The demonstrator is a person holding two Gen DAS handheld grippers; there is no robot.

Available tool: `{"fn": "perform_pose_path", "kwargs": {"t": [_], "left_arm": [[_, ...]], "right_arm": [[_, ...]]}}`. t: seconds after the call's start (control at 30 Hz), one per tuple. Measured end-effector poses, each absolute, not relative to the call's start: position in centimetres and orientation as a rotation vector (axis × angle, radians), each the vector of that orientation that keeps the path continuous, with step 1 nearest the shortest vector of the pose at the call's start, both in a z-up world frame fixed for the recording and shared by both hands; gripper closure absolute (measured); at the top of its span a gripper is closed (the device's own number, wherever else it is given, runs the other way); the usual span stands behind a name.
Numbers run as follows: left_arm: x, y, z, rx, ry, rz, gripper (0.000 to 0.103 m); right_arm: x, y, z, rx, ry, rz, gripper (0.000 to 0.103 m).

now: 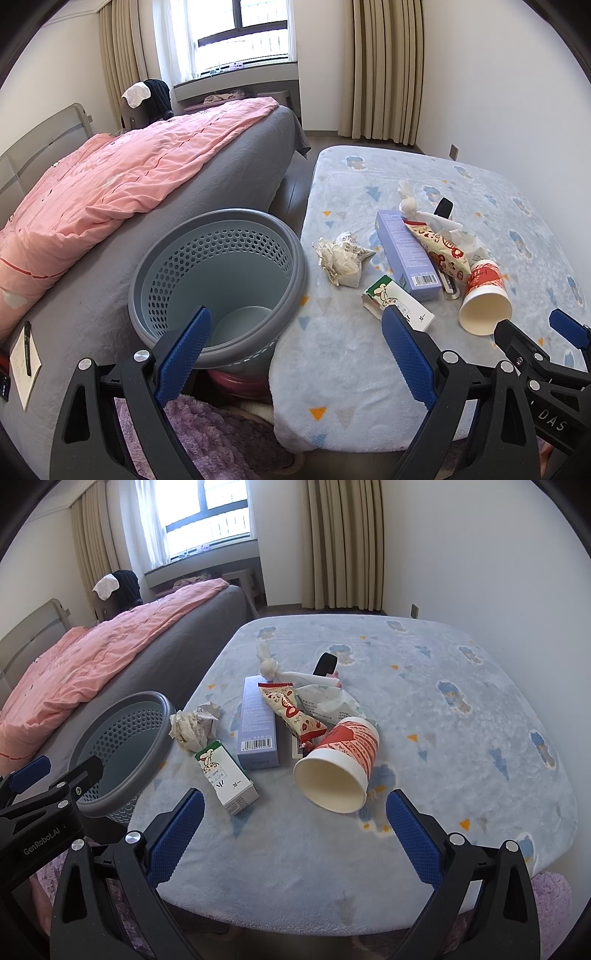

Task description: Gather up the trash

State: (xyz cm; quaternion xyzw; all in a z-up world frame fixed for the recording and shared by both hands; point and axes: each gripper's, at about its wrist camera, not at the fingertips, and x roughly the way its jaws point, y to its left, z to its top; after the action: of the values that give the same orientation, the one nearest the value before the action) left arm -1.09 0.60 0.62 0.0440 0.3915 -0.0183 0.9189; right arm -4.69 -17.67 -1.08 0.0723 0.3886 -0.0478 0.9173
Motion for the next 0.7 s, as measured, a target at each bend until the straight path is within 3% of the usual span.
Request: {"fn": "perform_pose_path", "kwargs": {"t": [0.7], "left_arm": [[-1.08,0.65,0.63,0.091,0.805,-0.037,0.014]], "right_arm": [[-4.71,-17.67,-1.10,0.151,0.800,-0.097,0.006]]}}
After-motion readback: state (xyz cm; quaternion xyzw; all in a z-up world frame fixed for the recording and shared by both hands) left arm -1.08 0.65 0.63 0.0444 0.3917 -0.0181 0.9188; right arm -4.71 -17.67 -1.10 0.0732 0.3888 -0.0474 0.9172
